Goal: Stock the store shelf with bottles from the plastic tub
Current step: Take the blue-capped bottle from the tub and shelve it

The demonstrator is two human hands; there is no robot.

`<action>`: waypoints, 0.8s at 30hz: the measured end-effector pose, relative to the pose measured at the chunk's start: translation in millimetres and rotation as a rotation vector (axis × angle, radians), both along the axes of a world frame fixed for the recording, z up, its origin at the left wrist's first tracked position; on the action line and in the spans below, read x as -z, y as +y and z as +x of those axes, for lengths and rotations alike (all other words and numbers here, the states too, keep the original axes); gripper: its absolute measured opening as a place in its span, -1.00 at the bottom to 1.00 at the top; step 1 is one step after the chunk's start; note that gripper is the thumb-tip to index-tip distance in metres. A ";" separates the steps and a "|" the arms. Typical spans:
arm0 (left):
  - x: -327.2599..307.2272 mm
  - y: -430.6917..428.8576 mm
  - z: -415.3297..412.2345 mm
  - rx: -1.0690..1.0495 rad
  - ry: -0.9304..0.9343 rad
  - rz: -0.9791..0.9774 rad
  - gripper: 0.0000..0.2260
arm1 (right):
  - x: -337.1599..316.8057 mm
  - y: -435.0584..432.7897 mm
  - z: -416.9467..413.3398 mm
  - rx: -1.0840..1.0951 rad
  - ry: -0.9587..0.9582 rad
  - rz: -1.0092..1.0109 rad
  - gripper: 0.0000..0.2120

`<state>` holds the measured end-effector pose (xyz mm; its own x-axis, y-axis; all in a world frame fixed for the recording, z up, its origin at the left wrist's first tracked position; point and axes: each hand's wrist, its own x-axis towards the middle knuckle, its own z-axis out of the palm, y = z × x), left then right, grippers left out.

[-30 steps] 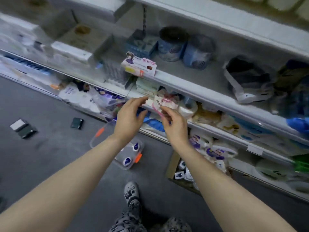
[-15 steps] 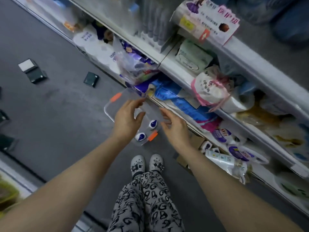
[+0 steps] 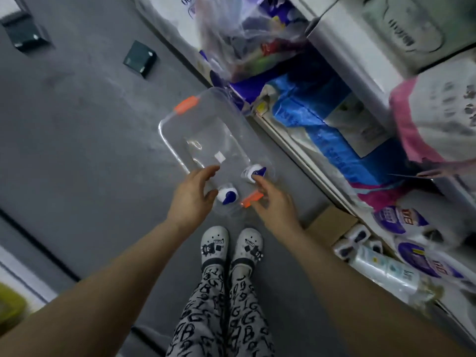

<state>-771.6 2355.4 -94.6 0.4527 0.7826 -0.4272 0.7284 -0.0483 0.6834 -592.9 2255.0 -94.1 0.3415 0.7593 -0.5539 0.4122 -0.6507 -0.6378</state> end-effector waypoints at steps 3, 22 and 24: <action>51.9 -11.4 -4.7 0.004 0.036 -0.066 -0.48 | 52.7 -3.7 0.3 -0.065 0.010 -0.034 -0.46; 238.0 -22.5 16.9 0.106 0.154 -0.328 -0.37 | 259.5 21.3 -17.8 -0.380 0.019 -0.211 -0.45; 242.5 -15.1 19.0 0.108 0.178 -0.353 -0.35 | 265.5 26.4 -15.9 -0.297 0.087 -0.231 -0.43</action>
